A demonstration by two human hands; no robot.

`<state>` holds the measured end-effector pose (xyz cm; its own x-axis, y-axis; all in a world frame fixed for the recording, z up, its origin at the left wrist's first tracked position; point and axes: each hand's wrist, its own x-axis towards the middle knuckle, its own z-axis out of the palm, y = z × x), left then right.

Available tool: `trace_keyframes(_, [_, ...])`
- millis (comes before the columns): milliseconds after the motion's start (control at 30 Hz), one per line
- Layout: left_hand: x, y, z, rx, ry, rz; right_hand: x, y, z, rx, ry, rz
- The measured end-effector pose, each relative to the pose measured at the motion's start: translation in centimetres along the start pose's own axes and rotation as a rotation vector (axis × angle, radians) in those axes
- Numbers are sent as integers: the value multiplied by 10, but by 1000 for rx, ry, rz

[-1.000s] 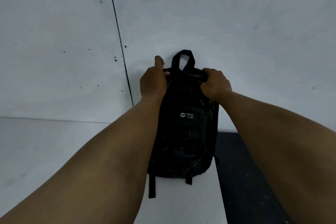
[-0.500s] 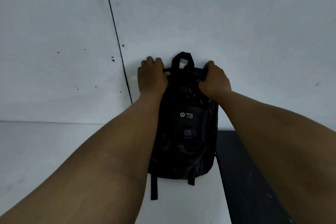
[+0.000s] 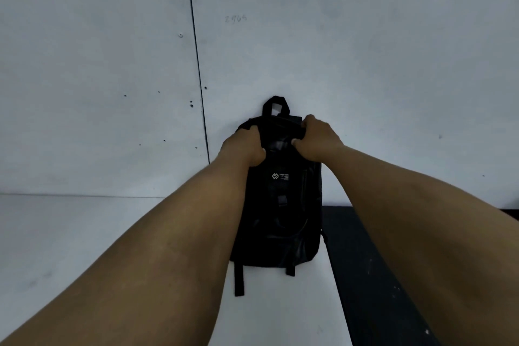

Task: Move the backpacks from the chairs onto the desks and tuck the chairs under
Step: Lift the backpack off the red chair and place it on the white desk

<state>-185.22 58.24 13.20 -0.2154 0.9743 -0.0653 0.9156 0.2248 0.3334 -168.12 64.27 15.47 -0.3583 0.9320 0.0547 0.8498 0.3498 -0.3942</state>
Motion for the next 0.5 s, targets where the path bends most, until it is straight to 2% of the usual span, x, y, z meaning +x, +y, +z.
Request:
trace_keyframes(133, [-35, 3, -2, 14, -102, 23, -42, -12, -1, -17, -74, -18])
trace_keyframes(233, [-67, 3, 0, -4, -116, 49, -72, -21, 4, -3, -129, -12])
trace_keyframes(500, [-157, -20, 43, 68, -197, 41, -165, -20, 57, 75, -257, 39])
